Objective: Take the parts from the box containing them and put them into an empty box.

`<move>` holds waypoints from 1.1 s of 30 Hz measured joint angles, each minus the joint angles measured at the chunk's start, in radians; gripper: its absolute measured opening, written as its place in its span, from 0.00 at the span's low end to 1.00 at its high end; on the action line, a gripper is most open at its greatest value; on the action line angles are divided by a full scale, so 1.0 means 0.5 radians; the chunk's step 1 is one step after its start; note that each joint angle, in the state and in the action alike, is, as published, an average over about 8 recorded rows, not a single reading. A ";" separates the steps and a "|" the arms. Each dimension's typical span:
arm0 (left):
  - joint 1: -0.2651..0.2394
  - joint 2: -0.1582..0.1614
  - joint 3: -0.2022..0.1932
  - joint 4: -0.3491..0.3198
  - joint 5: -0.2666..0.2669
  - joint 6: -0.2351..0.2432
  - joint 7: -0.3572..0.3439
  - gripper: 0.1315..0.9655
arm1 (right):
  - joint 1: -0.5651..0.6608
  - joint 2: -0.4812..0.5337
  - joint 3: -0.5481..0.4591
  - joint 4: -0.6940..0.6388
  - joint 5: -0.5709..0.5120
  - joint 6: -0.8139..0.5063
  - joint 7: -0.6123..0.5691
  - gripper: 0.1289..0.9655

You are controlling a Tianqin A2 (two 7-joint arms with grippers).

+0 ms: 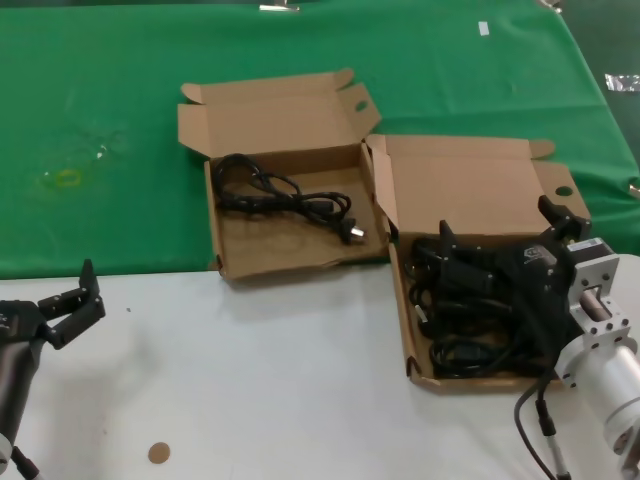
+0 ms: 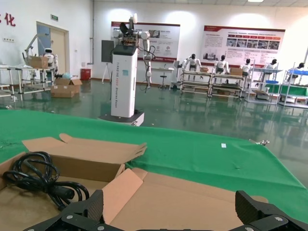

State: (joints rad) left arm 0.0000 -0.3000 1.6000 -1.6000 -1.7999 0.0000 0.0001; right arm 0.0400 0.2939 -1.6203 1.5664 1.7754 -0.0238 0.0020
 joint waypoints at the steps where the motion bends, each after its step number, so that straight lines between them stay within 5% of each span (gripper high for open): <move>1: 0.000 0.000 0.000 0.000 0.000 0.000 0.000 1.00 | 0.000 0.000 0.000 0.000 0.000 0.000 0.000 1.00; 33: 0.000 0.000 0.000 0.000 0.000 0.000 0.000 1.00 | 0.000 0.000 0.000 0.000 0.000 0.000 0.000 1.00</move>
State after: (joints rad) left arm 0.0000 -0.3000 1.6000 -1.6000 -1.8000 0.0000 -0.0001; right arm 0.0400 0.2939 -1.6203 1.5664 1.7754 -0.0238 0.0021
